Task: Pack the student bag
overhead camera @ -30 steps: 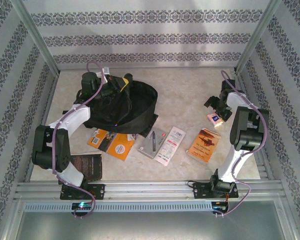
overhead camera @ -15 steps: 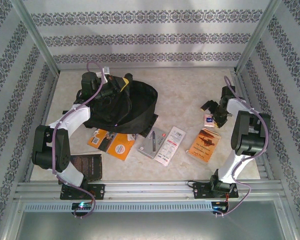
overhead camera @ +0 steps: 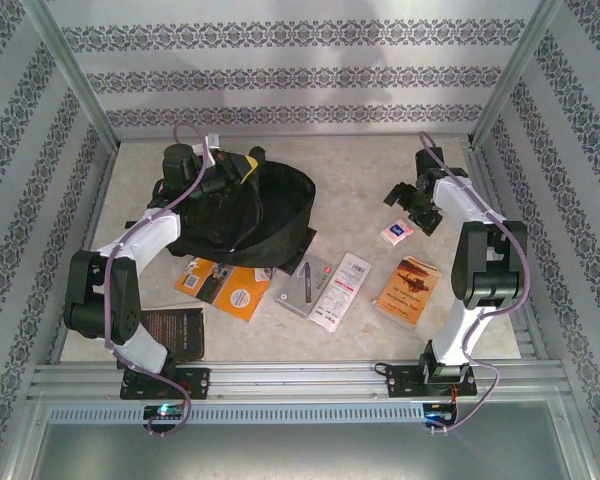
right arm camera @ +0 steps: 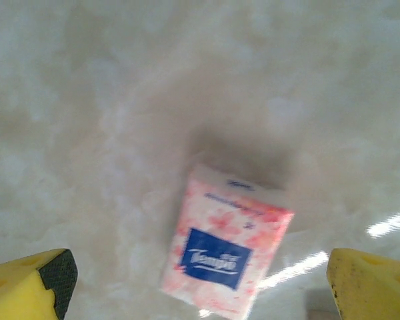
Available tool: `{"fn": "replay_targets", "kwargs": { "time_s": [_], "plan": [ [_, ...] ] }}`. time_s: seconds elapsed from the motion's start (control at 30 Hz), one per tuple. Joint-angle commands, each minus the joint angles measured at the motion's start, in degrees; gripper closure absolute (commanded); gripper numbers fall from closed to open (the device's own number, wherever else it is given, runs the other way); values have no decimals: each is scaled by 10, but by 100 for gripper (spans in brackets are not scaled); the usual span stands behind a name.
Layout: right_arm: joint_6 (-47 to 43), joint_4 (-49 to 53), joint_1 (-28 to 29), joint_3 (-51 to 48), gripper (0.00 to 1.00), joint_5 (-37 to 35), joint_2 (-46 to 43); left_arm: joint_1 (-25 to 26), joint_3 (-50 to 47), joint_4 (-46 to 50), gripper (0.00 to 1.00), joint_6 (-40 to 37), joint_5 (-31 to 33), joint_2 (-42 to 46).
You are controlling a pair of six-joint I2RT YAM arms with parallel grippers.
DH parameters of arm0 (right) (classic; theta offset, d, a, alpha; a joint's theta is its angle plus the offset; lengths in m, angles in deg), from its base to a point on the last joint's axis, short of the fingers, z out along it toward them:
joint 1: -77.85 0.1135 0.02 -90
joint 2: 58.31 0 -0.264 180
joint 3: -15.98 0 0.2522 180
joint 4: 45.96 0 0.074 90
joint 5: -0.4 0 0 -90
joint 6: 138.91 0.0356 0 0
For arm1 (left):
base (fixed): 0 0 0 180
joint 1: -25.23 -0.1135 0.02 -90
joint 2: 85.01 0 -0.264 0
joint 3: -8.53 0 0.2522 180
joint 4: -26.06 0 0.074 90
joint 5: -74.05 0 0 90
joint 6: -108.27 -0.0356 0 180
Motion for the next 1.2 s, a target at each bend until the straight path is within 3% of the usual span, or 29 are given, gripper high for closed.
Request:
{"fn": "replay_targets", "kwargs": {
  "time_s": [0.0,0.13,0.5,0.6,0.9,1.07,1.17],
  "plan": [
    [49,66,-3,-1,3,-36,15,2,-5,-48,100,8,-15,20],
    [124,44,10,-8,3,8,15,2,-6,-49,100,7,-15,19],
    [244,41,28,7,8,-24,68,2,-4,-35,100,-6,-12,23],
    [247,26,29,3,10,-21,79,1,-4,-34,100,-6,-13,21],
    [227,4,35,5,31,-24,106,2,-1,-26,100,-18,-15,19],
    [208,1,35,-1,43,-37,81,2,15,15,100,-49,-18,21],
    [188,6,35,2,44,-44,57,2,29,41,100,-63,-19,25]
  ]
}}
